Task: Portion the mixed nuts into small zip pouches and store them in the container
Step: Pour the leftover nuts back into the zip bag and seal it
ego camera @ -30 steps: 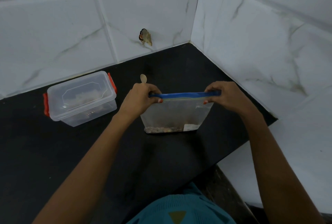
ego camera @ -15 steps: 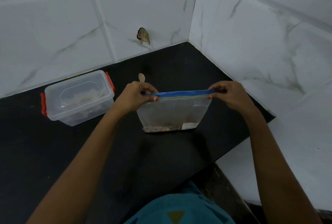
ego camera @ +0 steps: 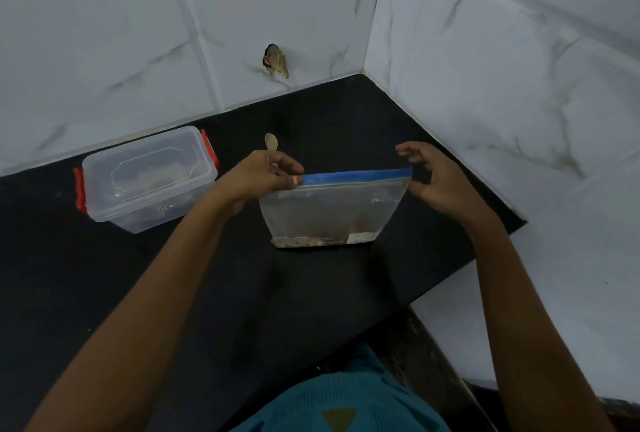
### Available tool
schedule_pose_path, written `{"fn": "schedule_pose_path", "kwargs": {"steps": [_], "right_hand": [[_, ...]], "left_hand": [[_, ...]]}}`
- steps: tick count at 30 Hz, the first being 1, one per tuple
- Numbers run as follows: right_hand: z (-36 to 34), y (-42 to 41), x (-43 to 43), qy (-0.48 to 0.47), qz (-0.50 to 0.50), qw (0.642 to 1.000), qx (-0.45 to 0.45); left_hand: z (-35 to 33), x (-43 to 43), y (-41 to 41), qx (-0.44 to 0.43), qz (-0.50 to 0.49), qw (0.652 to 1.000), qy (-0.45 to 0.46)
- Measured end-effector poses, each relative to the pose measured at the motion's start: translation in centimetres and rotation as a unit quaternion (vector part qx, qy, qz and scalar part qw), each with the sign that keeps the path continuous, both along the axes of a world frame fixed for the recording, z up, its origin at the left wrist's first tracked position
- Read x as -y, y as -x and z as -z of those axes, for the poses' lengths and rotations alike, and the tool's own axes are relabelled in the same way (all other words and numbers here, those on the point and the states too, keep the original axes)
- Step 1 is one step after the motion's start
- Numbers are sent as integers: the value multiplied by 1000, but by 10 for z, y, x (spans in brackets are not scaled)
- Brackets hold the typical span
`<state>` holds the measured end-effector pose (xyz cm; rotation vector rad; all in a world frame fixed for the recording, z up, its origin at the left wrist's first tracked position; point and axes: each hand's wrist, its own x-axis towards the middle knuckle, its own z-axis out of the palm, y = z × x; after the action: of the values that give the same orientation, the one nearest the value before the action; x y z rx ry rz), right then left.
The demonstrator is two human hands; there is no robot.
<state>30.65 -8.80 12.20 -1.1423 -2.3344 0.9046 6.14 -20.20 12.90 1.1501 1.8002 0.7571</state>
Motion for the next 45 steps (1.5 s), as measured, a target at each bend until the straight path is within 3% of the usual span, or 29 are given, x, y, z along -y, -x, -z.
{"fn": "schedule_pose_path", "kwargs": {"steps": [3, 6, 12, 14, 16, 21, 24, 33, 40, 45], "right_hand": [[1, 16, 13, -116, -61, 991, -1], [13, 32, 24, -207, -143, 966, 58], [24, 45, 31, -233, -153, 954, 108], [25, 47, 31, -229, -151, 957, 97], [26, 47, 31, -212, -142, 963, 81], [24, 48, 31, -155, -125, 979, 40], [24, 47, 29, -145, -133, 979, 56], [23, 47, 21, 28, -139, 987, 70], [28, 52, 11, 82, -149, 980, 103], [28, 54, 3, 79, -210, 966, 131]], "left_hand": [[-4, -4, 4, 22, 6, 999, 47], [-5, -6, 6, 45, -3, 995, 89], [-5, -2, 5, 57, 12, 992, 108], [-5, 0, 4, 2, 41, 995, 91], [-5, 0, 1, -112, 74, 989, 63], [-2, 3, -34, -361, 95, 926, -59], [9, 8, -53, -408, 94, 904, -83], [21, 0, -46, -321, 110, 941, -7], [28, -9, -32, -124, 108, 986, 41], [29, -10, -29, -66, 96, 991, 58]]}}
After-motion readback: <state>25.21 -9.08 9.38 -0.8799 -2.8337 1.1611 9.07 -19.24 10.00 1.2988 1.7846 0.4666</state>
